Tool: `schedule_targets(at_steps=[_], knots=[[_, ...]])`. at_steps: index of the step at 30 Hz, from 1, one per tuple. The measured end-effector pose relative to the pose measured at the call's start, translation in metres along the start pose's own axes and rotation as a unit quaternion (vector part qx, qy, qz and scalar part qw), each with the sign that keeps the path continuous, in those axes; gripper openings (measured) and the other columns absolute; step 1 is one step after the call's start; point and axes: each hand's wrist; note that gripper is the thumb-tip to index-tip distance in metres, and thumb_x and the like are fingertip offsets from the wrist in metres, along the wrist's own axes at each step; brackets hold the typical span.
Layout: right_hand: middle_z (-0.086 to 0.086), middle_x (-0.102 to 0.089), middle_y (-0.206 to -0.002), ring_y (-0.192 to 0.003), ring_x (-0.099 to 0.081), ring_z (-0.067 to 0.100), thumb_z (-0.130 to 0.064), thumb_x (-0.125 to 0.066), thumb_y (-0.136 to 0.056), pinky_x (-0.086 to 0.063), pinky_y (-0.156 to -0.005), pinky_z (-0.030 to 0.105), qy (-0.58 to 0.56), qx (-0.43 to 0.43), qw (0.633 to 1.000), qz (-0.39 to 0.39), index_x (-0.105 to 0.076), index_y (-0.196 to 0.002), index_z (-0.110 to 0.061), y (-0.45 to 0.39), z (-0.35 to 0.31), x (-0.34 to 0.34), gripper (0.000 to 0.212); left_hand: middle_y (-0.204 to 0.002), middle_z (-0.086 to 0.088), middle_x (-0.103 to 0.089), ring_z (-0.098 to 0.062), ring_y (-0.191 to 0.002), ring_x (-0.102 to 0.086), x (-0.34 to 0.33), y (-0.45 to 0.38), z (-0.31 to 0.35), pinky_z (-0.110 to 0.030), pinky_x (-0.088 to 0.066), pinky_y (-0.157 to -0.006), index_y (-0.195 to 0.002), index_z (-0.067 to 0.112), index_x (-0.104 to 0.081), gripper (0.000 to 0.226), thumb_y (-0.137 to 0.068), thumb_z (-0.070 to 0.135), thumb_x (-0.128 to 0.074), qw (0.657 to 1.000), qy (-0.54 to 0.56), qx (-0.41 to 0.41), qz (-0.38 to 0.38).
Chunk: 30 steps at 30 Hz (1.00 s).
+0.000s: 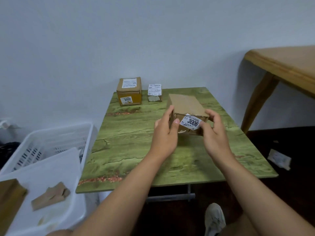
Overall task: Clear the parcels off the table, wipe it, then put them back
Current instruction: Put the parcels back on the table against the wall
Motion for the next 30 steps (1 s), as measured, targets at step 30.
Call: schedule_targets(at_steps=[30], knots=[[-0.013, -0.051, -0.105, -0.097, -0.049, 0.007, -0.02, -0.051, -0.096, -0.033, -0.078, 0.023, 0.025, -0.144, 0.988, -0.04, -0.043, -0.131, -0.021, -0.253, 0.109, -0.064, 0.036, -0.143, 0.005, -0.047, -0.008, -0.116, -0.051, -0.082, -0.232, -0.088, -0.022, -0.047, -0.088, -0.148, 0.018, -0.031, 0.07, -0.087, -0.011, -0.048, 0.963, 0.175, 0.199, -0.045]])
Point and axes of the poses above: each hand's wrist, its own y-axis away from the middle knuckle, its own x-axis out of the back of the hand, z = x × y
